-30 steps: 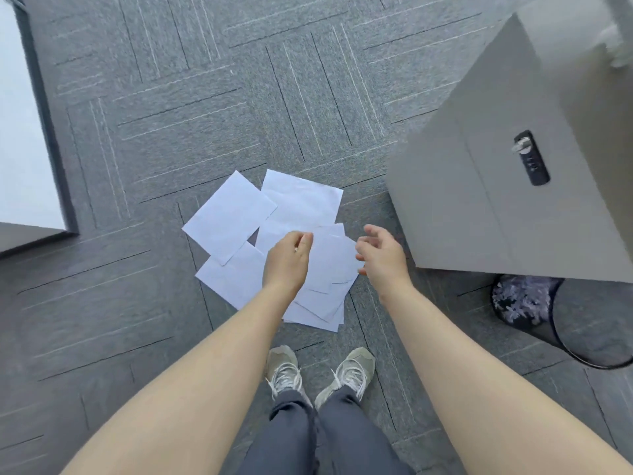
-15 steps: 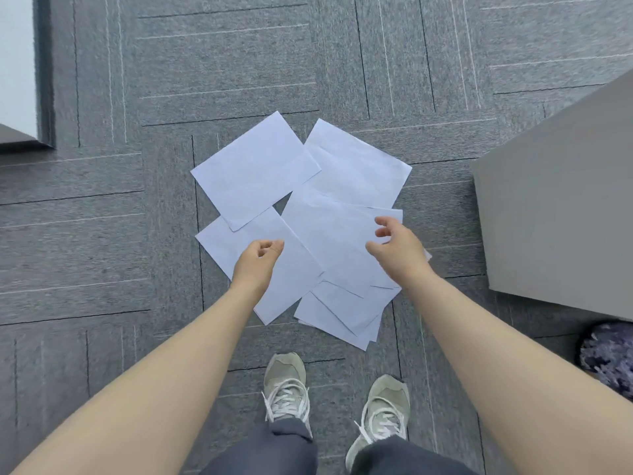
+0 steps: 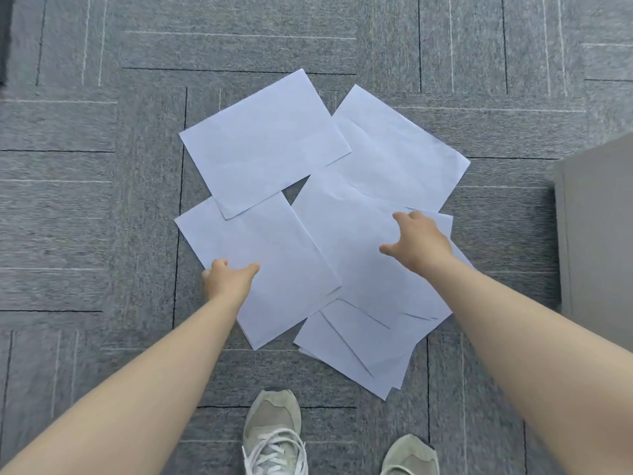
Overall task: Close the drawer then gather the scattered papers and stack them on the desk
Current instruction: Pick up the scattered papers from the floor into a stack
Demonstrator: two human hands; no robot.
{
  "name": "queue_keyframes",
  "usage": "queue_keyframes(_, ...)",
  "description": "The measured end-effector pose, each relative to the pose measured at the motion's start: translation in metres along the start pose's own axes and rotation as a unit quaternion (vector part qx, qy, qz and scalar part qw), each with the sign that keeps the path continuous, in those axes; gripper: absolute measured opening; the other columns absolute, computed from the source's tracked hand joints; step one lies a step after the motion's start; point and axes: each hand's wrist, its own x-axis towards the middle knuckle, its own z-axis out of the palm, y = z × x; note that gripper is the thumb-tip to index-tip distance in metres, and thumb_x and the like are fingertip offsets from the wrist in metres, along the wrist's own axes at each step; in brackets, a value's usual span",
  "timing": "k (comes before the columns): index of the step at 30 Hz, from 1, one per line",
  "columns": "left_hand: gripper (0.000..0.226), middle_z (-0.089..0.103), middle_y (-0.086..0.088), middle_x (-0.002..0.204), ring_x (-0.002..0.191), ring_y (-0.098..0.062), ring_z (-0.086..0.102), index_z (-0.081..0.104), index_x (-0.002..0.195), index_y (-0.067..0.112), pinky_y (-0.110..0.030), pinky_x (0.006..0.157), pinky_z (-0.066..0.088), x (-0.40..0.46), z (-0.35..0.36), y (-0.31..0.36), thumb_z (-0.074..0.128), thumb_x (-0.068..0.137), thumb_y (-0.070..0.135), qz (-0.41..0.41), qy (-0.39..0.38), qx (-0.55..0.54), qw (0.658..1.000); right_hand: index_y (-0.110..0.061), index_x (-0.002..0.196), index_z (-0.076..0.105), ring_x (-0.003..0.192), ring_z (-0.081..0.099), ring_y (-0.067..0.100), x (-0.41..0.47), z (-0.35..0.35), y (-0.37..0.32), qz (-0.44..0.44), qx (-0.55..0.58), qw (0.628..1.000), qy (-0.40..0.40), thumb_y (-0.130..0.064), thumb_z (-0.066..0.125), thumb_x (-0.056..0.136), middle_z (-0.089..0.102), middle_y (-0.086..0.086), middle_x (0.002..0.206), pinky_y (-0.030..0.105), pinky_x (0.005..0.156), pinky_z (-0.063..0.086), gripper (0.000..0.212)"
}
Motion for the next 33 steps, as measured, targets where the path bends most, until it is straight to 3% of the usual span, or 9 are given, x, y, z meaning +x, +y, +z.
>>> queue_keyframes(5, 0.082, 0.037, -0.019, 0.139, 0.124, -0.041, 0.043, 0.039, 0.134, 0.007, -0.046, 0.095, 0.041, 0.016, 0.012, -0.001, 0.075, 0.071, 0.044, -0.036, 0.08, 0.046, 0.995, -0.016, 0.14, 0.038, 0.127, 0.037, 0.03, 0.031, 0.004, 0.002, -0.018, -0.076, 0.997, 0.029, -0.048, 0.067, 0.082, 0.041, 0.008, 0.138, 0.04, 0.081, 0.042, 0.073)
queue_keyframes(14, 0.094, 0.035, -0.023, 0.141, 0.13, -0.039, 0.035, 0.035, 0.134, -0.002, -0.05, 0.098, 0.038, 0.021, 0.022, 0.001, 0.084, 0.064, 0.039, -0.064, 0.159, 0.022, 0.985, -0.021, 0.136, 0.035, 0.123, 0.038, 0.033, 0.06, 0.006, 0.009, -0.012, -0.152, 0.988, 0.035, -0.063, 0.072, 0.069, 0.044, 0.013, 0.13, 0.045, 0.09, 0.039, 0.087)
queue_keyframes(21, 0.089, 0.043, -0.028, 0.139, 0.129, -0.043, 0.041, 0.039, 0.128, -0.003, -0.047, 0.101, 0.037, 0.034, 0.01, -0.002, 0.087, 0.063, 0.034, -0.082, 0.177, -0.044, 0.98, -0.021, 0.116, 0.045, 0.116, 0.046, 0.03, 0.066, 0.006, 0.009, 0.008, -0.173, 0.985, 0.0, -0.068, 0.072, 0.064, 0.058, 0.009, 0.113, 0.042, 0.09, 0.037, 0.075)
queue_keyframes(25, 0.085, 0.055, -0.025, 0.13, 0.121, -0.044, 0.05, 0.047, 0.12, -0.003, -0.049, 0.099, 0.044, 0.039, 0.01, -0.008, 0.088, 0.058, 0.038, -0.091, 0.16, -0.086, 0.979, -0.021, 0.107, 0.058, 0.112, 0.056, 0.028, 0.065, 0.007, 0.005, -0.012, -0.08, 0.995, -0.066, -0.045, 0.07, 0.077, 0.063, 0.007, 0.119, 0.036, 0.086, 0.045, 0.039)
queue_keyframes(29, 0.059, 0.067, -0.019, 0.113, 0.102, -0.042, 0.062, 0.064, 0.102, 0.003, -0.05, 0.09, 0.052, 0.045, 0.01, -0.017, 0.082, 0.058, 0.038, -0.09, 0.129, -0.126, 0.98, -0.019, 0.122, 0.062, 0.114, 0.059, 0.027, 0.063, 0.004, 0.003, -0.048, 0.019, 0.997, -0.064, -0.028, 0.065, 0.085, 0.064, 0.008, 0.125, 0.034, 0.088, 0.047, 0.038)
queue_keyframes(33, 0.016, 0.069, -0.014, 0.101, 0.088, -0.03, 0.065, 0.065, 0.092, 0.009, -0.039, 0.081, 0.053, 0.036, 0.0, -0.026, 0.072, 0.079, 0.01, -0.034, 0.066, -0.257, 0.964, -0.015, 0.099, 0.072, 0.075, 0.07, 0.021, 0.06, -0.009, -0.002, -0.045, 0.205, 0.969, -0.128, -0.013, 0.062, 0.085, 0.076, 0.007, 0.095, 0.033, 0.073, 0.058, 0.017)
